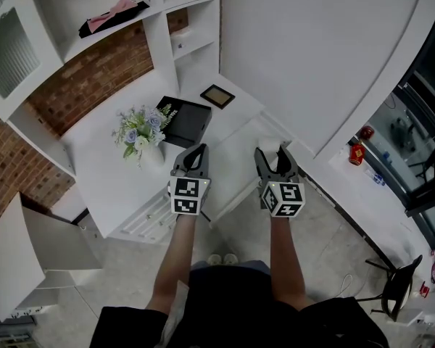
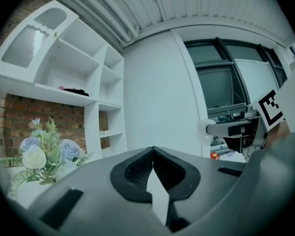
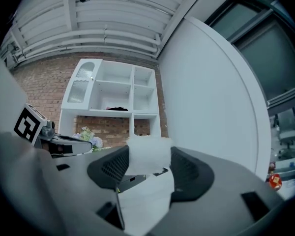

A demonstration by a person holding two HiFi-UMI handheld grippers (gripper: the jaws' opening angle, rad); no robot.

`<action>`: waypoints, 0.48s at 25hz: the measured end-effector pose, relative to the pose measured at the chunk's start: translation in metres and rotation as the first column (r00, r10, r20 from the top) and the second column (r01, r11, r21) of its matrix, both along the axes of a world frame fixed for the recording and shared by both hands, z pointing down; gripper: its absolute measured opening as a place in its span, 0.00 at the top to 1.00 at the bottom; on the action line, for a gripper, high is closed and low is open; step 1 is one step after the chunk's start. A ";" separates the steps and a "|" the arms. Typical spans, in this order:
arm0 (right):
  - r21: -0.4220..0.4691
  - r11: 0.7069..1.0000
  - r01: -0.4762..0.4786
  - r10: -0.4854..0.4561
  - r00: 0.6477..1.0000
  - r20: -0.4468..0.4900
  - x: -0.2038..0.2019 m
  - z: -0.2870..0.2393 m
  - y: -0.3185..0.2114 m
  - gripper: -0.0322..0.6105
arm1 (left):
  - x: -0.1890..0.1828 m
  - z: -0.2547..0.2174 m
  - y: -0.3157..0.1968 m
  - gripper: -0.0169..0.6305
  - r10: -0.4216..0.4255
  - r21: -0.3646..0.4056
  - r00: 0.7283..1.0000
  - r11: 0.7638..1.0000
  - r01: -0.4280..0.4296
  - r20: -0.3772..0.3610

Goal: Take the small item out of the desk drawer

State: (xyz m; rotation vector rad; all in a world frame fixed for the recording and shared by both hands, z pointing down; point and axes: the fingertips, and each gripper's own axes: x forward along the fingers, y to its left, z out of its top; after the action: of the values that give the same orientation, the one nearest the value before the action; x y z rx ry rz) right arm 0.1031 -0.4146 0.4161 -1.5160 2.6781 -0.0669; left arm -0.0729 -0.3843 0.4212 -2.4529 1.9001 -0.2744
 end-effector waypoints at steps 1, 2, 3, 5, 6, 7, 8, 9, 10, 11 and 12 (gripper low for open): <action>-0.001 1.000 -0.003 0.003 1.000 0.000 0.001 0.000 0.001 0.55 | 0.001 0.000 0.000 0.96 0.002 -0.001 1.000 1.000 -0.002 0.000; -0.001 1.000 -0.006 0.006 1.000 -0.002 0.002 0.001 0.002 0.55 | 0.001 0.001 0.001 0.96 0.003 -0.003 1.000 1.000 -0.003 0.000; -0.002 1.000 -0.008 0.008 1.000 -0.005 0.002 0.002 0.002 0.55 | 0.002 0.003 0.001 0.96 0.004 -0.006 1.000 1.000 -0.004 -0.001; -0.003 1.000 -0.010 0.010 1.000 -0.013 0.002 0.003 0.004 0.55 | 0.003 0.005 0.002 0.96 0.006 -0.010 1.000 1.000 -0.006 -0.004; -0.005 1.000 -0.010 0.010 1.000 -0.017 0.003 0.003 0.005 0.55 | 0.003 0.006 0.003 0.96 0.007 -0.012 1.000 1.000 -0.007 -0.006; -0.006 1.000 -0.010 0.010 1.000 -0.020 0.003 0.004 0.006 0.55 | 0.003 0.007 0.003 0.96 0.007 -0.012 1.000 1.000 -0.007 -0.008; -0.007 1.000 -0.011 0.011 1.000 -0.023 0.003 0.004 0.006 0.55 | 0.003 0.007 0.003 0.96 0.006 -0.012 1.000 1.000 -0.007 -0.010; -0.009 1.000 -0.013 0.013 1.000 -0.026 0.003 0.005 0.007 0.55 | 0.003 0.008 0.003 0.96 0.006 -0.011 1.000 1.000 -0.006 -0.011; -0.011 1.000 -0.016 0.016 0.999 -0.031 0.003 0.005 0.008 0.55 | 0.002 0.009 0.003 0.96 0.006 -0.011 1.000 1.000 -0.006 -0.012; -0.013 1.000 -0.019 0.018 0.999 -0.035 0.004 0.006 0.008 0.55 | 0.002 0.009 0.004 0.96 0.006 -0.012 1.000 1.000 -0.006 -0.013; -0.014 1.000 -0.021 0.021 0.999 -0.039 0.005 0.007 0.009 0.55 | 0.003 0.009 0.005 0.96 0.006 -0.013 1.000 1.000 -0.006 -0.014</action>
State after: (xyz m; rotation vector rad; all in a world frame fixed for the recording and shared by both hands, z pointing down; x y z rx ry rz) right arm 0.1077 -0.4054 0.4228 -1.5652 2.6965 -0.0567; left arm -0.0701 -0.3796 0.4298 -2.4749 1.9021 -0.2721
